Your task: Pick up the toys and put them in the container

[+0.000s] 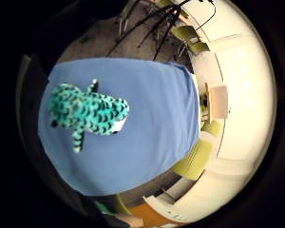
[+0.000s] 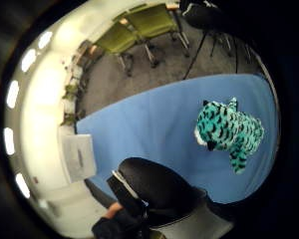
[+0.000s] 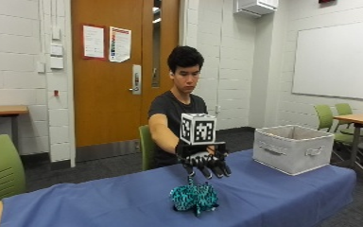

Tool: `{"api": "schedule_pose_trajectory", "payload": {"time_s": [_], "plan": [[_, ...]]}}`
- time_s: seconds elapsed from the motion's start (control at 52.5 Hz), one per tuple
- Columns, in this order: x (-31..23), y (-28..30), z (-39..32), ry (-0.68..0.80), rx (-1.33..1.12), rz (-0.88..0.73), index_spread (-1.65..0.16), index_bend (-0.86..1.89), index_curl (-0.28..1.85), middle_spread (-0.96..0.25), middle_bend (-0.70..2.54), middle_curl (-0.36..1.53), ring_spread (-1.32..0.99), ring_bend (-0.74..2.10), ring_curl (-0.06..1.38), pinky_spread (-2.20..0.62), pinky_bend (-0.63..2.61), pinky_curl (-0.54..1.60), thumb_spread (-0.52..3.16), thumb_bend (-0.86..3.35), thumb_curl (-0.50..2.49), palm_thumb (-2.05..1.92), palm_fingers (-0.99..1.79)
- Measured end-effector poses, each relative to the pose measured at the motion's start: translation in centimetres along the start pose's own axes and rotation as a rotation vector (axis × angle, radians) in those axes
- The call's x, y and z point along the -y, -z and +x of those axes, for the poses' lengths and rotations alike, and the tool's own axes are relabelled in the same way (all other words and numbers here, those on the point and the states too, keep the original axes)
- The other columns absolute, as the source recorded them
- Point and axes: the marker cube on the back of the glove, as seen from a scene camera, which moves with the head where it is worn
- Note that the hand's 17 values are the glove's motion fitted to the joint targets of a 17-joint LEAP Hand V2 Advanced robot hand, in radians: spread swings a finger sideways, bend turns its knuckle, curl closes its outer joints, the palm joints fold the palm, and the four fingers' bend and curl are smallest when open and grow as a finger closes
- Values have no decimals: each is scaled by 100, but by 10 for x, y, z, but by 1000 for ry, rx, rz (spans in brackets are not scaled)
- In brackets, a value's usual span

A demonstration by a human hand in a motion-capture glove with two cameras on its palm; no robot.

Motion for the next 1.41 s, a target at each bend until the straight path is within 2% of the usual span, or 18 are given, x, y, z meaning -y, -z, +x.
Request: {"api": "schedule_pose_trajectory", "payload": {"time_s": [0.209, 0.305, 0.381, 0.59, 0.685, 0.762, 0.8, 0.895, 1.009, 1.104, 1.257, 1.409], "plan": [[2, -64, 29, -71, 1, -115, -39, 20, 51, -11, 15, 40, -16, 29, 22, 1, 73, 28, 88, -11, 18, -14, -11], [1, -86, 37, -98, 64, -162, -38, 24, 52, -9, 1, 32, -13, 18, 20, 2, 79, 30, 88, -11, 18, -14, -23], [-1, -93, 38, -109, 105, -166, -38, 25, 52, -8, 2, 28, -11, 14, 19, 2, 82, 32, 88, -11, 18, -14, -23], [-9, -90, 34, -104, 149, -136, -41, 81, 66, -7, 7, 17, -9, 14, 15, 3, 92, 35, 97, -2, 20, -1, 2], [-13, -82, 33, -104, 129, -95, -39, 86, 68, -9, 17, 19, -11, 24, 17, 2, 91, 34, 110, 6, 24, 12, 15], [-18, -76, 32, -100, 88, -84, -37, 74, 68, -10, 25, 22, -16, 44, 21, -2, 89, 32, 119, 17, 30, 33, 34], [-22, -72, 31, -95, 72, -89, -36, 72, 69, -11, 25, 22, -17, 48, 22, -3, 88, 32, 120, 18, 32, 34, 33], [-29, -59, 27, -82, 40, -78, -35, 48, 67, -17, 36, 27, -31, 80, 31, -17, 91, 33, 127, 28, 38, 52, 61], [-34, -35, 18, -71, 23, -62, -35, 23, 65, -27, 50, 32, -40, 99, 37, -30, 95, 33, 117, 27, 44, 58, 88], [-37, -2, 4, -59, 29, -39, -36, 9, 65, -33, 64, 38, -42, 108, 41, -37, 92, 34, 106, 25, 50, 62, 97], [-42, 56, -29, -32, 30, 31, -37, 8, 66, -39, 82, 47, -43, 118, 46, -43, 88, 34, 92, 24, 59, 65, 103], [-46, 138, -100, 72, 39, 154, -38, 8, 68, -39, 92, 54, -41, 125, 50, -46, 89, 35, 81, 22, 67, 66, 105]]}}
